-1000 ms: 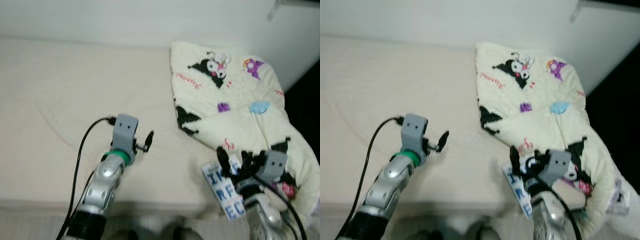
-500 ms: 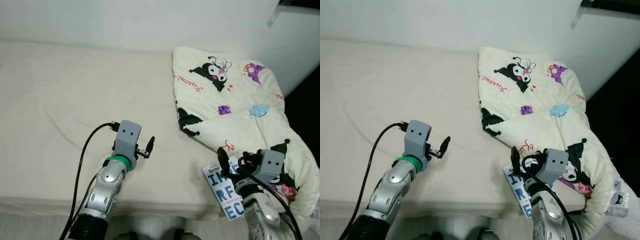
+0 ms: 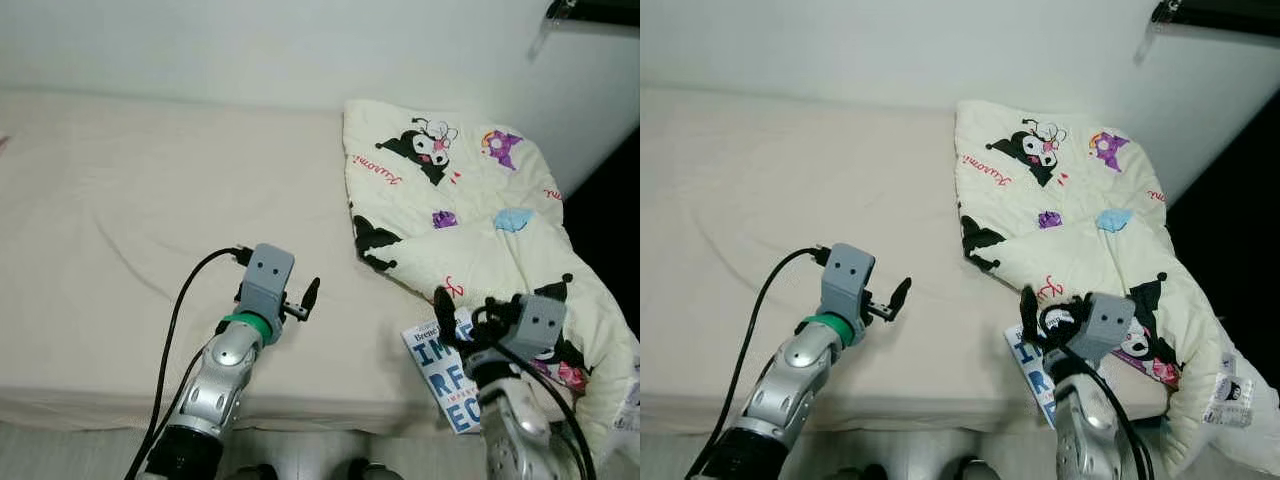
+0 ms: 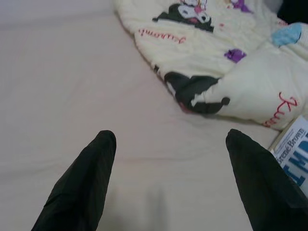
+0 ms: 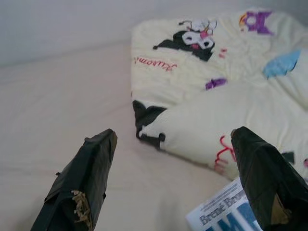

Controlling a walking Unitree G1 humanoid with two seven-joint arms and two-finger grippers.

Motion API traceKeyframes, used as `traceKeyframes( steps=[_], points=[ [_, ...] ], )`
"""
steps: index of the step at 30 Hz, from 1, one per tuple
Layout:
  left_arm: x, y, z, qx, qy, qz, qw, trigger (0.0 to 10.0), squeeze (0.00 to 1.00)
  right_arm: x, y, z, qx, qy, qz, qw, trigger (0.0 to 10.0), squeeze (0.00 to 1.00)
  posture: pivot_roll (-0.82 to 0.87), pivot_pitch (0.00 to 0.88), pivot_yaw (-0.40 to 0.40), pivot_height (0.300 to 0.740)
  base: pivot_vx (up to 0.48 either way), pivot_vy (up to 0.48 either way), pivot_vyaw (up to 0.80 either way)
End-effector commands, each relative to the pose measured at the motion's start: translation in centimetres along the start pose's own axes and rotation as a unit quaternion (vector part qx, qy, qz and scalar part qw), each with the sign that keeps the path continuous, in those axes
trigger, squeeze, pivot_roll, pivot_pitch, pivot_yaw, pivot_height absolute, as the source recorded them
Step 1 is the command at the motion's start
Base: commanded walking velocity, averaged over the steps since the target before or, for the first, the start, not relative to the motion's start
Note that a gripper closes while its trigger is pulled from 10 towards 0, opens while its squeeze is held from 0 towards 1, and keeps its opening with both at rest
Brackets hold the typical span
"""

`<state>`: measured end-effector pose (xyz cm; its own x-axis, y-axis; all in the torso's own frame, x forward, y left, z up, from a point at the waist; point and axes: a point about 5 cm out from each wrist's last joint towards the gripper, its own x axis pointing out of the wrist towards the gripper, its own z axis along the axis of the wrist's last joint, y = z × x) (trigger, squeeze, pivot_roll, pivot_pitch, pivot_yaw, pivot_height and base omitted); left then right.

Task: Clean up the room

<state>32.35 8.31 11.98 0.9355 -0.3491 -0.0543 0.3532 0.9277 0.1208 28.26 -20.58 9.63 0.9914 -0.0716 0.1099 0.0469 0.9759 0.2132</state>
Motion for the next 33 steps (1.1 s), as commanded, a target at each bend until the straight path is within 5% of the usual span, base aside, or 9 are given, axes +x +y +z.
traceKeyframes(
  steps=[1, 33],
  points=[
    [-0.03, -0.48, -0.63, -0.001, 0.009, -0.007, 1.000, 10.0, 0.00, -0.48, -0.51, -0.10, -0.007, 0.001, -0.008, 1.000, 10.0, 0.00, -0.14, 0.141, 0.025, 0.725, 0.000, 0.000, 0.00],
    [0.56, -0.59, -0.37, 0.004, 0.003, -0.016, 1.000, 10.0, 0.00, -1.30, -1.10, -0.57, 0.013, -0.001, -0.038, 0.999, 10.0, 0.00, -0.14, 0.152, 0.036, 0.585, 0.000, 0.000, 0.00]
  ],
)
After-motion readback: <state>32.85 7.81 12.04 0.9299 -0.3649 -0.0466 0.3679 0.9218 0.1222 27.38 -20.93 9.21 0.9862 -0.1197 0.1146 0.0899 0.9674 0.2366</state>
